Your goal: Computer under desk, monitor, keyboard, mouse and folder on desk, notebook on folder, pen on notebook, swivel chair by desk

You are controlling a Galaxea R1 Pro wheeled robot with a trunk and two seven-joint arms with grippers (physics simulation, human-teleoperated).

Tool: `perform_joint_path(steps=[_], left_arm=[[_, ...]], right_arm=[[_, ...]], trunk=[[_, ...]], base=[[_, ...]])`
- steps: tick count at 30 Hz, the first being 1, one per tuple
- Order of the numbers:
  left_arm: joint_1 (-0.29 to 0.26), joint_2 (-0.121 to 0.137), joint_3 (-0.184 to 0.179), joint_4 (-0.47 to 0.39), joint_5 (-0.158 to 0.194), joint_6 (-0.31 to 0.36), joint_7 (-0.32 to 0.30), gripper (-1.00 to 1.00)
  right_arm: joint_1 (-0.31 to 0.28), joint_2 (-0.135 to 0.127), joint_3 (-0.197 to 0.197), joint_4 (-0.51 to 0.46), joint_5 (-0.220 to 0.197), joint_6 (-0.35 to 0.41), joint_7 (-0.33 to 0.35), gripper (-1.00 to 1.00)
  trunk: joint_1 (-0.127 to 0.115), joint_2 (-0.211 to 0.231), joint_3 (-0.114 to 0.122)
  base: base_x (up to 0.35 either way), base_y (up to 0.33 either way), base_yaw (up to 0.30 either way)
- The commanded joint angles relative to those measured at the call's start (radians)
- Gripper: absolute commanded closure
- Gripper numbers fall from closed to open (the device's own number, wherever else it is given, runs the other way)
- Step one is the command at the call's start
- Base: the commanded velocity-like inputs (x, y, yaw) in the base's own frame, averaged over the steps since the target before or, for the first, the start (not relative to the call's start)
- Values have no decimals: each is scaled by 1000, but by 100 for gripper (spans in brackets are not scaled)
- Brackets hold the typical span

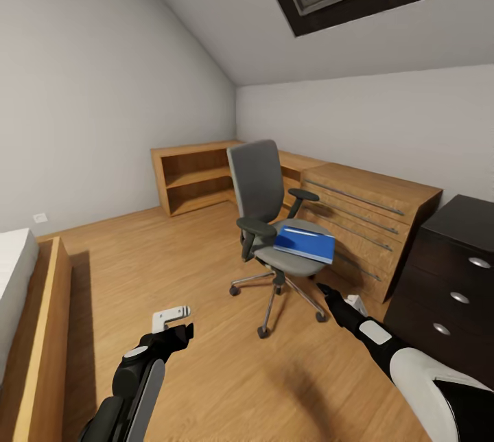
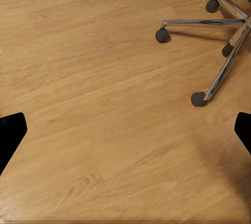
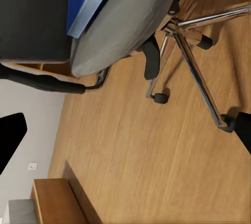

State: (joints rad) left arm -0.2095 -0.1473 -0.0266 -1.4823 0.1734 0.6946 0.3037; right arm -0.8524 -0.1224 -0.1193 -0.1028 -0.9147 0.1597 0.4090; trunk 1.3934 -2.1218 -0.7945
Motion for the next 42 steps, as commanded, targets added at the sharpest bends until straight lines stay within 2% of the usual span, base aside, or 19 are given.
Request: perform_joint_path(steps=[1, 18, 25, 28, 32, 33, 36, 39, 40, 41, 42], left_arm=[[-1, 0, -1, -1, 11, 3, 9, -100], [-1, -1, -1, -1, 11, 2, 9, -100], [-1, -2, -2, 1, 11, 3, 7, -100], [-1, -2, -18, 15, 11, 3, 7, -100], [0, 0, -42, 90, 11, 2, 7, -100], [0, 1, -47, 142, 11, 1, 7, -100], [0, 4, -49, 226, 11, -5, 6, -100], [0, 9, -50, 302, 11, -36, 6, -100], [0, 14, -50, 346, 11, -73, 6, -100], [0, 16, -50, 367, 10, -95, 6, -100], [-1, 19, -50, 409, 10, -141, 7, -100]], right_arm=[[0, 0, -8, 0, 1, 7, 3, -100], [0, 0, -8, 0, 6, 7, 6, -100], [0, 0, -8, 0, 7, 7, 5, -100], [0, 2, -8, 0, 8, -5, 3, -100], [0, 28, -8, 4, 16, -94, -1, -100], [2, 45, -7, 14, 28, -157, -2, -100], [6, 70, -7, 47, 65, -264, -5, -100], [12, 94, -6, 86, 125, -380, -14, -100], [28, 108, -5, 100, 174, -458, -28, -100], [42, 114, -5, 105, 199, -497, -38, -100], [81, 124, -5, 111, 252, -571, -62, -100]], trunk=[[-4, 7, 2], [-69, 126, 55], [-96, 175, 77], [-108, 196, 87], [-123, 224, 99], [-127, 231, 102], [-138, 252, 112], [-150, 273, 121], [-154, 280, 124], [-158, 287, 128], [-161, 294, 131]], base=[[-54, 0, 0], [-9, 0, -1], [0, 0, -161], [0, 0, -245], [0, 0, -256], [0, 0, -260], [0, 0, -261], [0, 0, -261], [0, 0, -262], [0, 0, -262], [0, 0, -262]])
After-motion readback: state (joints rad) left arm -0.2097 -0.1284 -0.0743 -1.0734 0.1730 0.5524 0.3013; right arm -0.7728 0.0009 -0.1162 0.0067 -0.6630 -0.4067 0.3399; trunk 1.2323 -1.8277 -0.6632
